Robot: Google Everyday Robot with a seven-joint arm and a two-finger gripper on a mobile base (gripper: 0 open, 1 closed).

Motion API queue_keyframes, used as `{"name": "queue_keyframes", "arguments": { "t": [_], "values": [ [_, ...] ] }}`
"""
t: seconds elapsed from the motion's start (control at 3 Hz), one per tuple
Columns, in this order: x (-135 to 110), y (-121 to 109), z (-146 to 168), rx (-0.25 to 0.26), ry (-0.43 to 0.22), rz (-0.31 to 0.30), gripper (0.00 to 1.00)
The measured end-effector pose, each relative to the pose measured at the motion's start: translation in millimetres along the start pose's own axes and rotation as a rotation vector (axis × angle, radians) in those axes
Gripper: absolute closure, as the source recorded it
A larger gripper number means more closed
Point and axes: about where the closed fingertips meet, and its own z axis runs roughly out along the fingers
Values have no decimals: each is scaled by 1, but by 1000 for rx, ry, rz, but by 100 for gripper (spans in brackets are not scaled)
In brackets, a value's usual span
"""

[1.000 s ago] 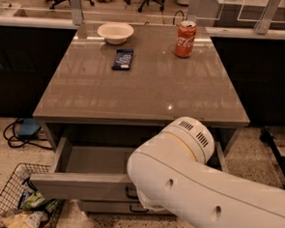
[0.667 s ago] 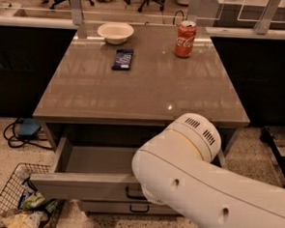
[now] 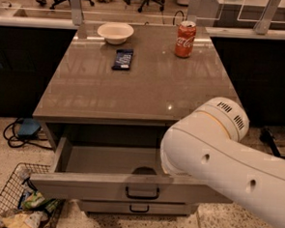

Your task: Open top drawer

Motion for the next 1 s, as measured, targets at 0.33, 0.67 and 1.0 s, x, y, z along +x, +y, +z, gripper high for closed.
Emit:
{"name": "queue_keyframes", "arguments": {
  "t": [0.33,0.67,1.0],
  "values": [
    [13,-7,19,-12,-18,26,100],
    [19,-4,45,-47,-37,45,100],
    [12,8,63,-84,-50,48,100]
  ]
}}
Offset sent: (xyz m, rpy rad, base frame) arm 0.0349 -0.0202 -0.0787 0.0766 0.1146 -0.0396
